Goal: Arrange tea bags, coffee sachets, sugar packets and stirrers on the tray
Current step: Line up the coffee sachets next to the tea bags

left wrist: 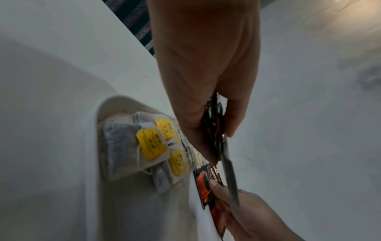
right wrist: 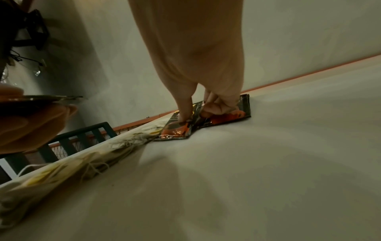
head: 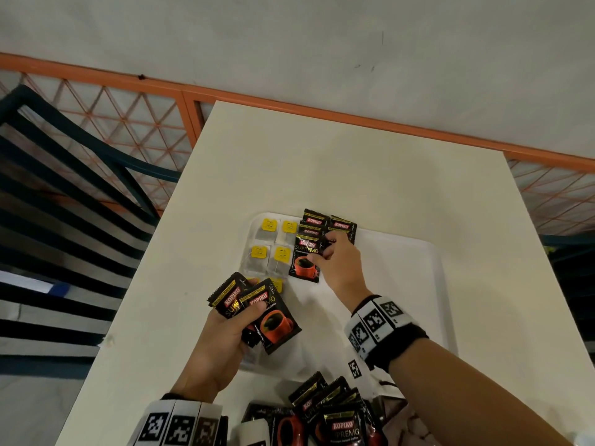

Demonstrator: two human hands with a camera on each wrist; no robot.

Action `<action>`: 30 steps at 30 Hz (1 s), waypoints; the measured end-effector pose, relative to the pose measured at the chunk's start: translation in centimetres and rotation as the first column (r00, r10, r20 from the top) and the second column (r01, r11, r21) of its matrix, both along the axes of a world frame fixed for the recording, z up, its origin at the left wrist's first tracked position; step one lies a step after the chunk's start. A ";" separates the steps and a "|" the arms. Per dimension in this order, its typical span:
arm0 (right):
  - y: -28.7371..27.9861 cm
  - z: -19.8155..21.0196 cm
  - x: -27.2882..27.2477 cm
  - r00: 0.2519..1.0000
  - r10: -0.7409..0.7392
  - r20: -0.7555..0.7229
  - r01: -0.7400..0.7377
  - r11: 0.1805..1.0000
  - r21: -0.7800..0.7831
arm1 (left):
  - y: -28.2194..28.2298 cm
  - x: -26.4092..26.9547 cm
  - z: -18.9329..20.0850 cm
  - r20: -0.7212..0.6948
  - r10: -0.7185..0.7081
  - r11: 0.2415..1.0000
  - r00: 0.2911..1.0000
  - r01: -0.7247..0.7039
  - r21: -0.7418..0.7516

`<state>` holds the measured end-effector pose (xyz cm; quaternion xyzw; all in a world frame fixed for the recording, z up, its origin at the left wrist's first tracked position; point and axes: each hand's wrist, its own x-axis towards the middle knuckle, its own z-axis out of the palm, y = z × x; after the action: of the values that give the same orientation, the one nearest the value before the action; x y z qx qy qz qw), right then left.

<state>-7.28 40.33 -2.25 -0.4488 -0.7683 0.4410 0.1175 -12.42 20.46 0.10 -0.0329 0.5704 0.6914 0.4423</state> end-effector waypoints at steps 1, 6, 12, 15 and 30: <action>-0.1 0.1 0.0 1.000 0.007 0.013 -0.007 1.000 0.015 | 0.1 0.0 0.0 -0.002 -0.001 1.000 1.000 0.001 0.001; -0.8 0.3 0.4 0.998 0.050 0.028 -0.053 0.993 0.107 | 0.3 0.2 -0.1 -0.011 -0.006 1.000 1.000 0.006 -0.005; -3.5 3.5 2.4 0.946 0.318 -0.069 -0.324 0.937 -0.130 | 1.0 0.5 0.1 -0.042 0.061 0.998 0.997 -0.062 -0.026; -4.2 4.5 4.0 0.880 0.461 -0.113 -0.471 0.823 -0.317 | 1.3 0.7 0.2 -0.021 0.078 0.997 0.997 -0.078 -0.008; 0.2 1.7 7.1 0.960 -0.219 -0.176 0.107 0.863 -0.493 | 1.0 1.4 0.3 0.052 -0.002 1.000 0.999 0.002 -0.015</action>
<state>-0.13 40.56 -0.57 -0.4744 -0.5760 0.6536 0.1265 -11.01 21.42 0.43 -0.0535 0.5640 0.6855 0.4574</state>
